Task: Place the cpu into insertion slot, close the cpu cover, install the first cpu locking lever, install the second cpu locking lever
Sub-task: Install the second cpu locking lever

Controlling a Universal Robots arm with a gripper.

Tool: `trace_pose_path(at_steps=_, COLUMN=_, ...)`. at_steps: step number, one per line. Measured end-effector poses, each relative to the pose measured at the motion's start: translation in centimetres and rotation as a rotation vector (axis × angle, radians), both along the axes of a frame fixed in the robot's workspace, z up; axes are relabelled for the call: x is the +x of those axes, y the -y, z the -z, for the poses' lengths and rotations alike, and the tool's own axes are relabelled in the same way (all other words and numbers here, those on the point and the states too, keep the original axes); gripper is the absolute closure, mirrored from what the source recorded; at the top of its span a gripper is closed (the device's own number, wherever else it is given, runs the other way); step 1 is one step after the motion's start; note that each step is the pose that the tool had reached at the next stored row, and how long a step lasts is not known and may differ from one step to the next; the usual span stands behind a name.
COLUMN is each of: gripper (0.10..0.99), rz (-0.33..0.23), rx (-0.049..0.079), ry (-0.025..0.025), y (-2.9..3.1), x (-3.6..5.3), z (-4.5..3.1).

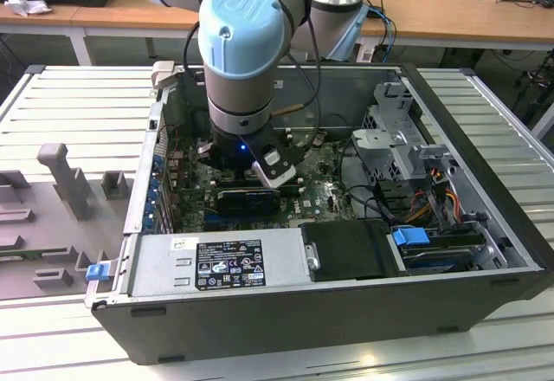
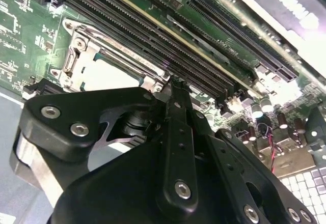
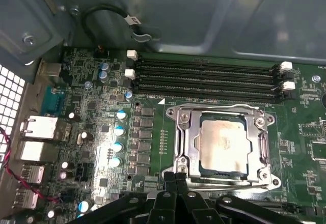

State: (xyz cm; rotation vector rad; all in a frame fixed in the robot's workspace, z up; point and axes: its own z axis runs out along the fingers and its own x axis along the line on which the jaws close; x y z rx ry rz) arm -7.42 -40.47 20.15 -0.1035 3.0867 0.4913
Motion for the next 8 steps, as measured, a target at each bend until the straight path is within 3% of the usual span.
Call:
trace_pose_path(at_steps=4, gripper=0.980, rz=0.000, rx=0.013, ry=0.0000, y=0.00, x=0.00, z=0.45)
trace_pose_path(at_steps=6, gripper=0.980, rz=0.000, rx=0.035, ry=0.0002, y=0.00, x=-0.07, z=0.65)
trace_pose_path(at_steps=8, gripper=0.980, rz=0.000, rx=0.044, ry=0.0001, y=0.00, x=-0.24, z=0.72)
